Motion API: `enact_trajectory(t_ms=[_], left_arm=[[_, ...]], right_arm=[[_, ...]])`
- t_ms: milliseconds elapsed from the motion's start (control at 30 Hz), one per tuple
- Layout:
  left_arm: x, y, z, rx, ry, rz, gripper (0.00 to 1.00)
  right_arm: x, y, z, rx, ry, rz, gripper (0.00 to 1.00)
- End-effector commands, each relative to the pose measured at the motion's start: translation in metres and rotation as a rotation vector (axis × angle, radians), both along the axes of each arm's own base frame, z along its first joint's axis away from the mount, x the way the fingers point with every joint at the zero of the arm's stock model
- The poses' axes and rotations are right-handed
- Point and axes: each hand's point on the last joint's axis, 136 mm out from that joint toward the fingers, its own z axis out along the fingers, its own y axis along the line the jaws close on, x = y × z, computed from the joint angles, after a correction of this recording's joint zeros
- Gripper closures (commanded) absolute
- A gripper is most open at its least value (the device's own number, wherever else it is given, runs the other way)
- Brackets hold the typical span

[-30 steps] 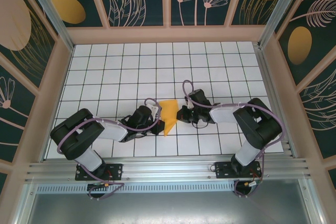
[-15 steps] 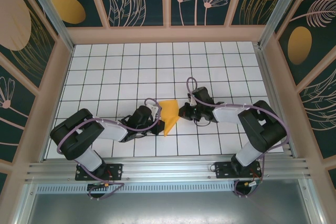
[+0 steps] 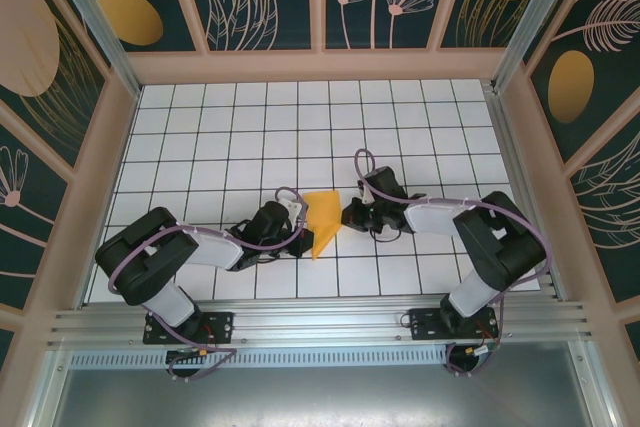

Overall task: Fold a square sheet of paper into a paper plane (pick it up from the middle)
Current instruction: Third fold the triangle at the center of the table.

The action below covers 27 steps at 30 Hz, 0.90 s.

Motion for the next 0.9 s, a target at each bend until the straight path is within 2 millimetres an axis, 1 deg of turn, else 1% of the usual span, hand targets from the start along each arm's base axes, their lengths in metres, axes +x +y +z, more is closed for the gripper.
enact_trajectory(t_ms=[0,100,300,433,533,600,733,800,867], left_arm=[[-0.007,0.015,-0.019,0.085,0.042,0.013,0.99],[-0.007,0.015,-0.018,0.088,0.041,0.015,0.99],[-0.007,0.016,-0.019,0.092,0.041,0.011,0.99],[-0.007,0.017,-0.022,0.105,0.043,0.009,0.99],[-0.007,0.018,-0.023,0.111,0.045,0.016,0.99],[-0.007,0.019,-0.023,0.113,0.046,0.015,0.99],[-0.007,0.021,-0.024,0.124,0.047,0.023,0.99],[-0.006,0.021,-0.024,0.124,0.045,0.029,0.99],[-0.006,0.021,-0.024,0.125,0.045,0.030,0.99]], right_arm=[[-0.008,0.019,0.024,0.048,-0.035,0.056,0.95],[-0.017,0.029,0.019,0.054,-0.023,0.068,0.95],[-0.029,0.035,0.000,0.074,0.016,0.068,0.95],[-0.030,0.027,-0.019,0.025,0.042,0.048,0.95],[-0.032,0.026,-0.025,0.021,0.050,0.048,0.96],[-0.032,0.027,-0.022,0.029,0.046,0.050,0.95],[-0.029,0.032,0.000,0.070,0.005,0.056,0.95],[-0.032,0.034,0.008,0.085,-0.011,0.068,0.94],[-0.037,0.036,0.012,0.100,-0.011,0.077,0.94]])
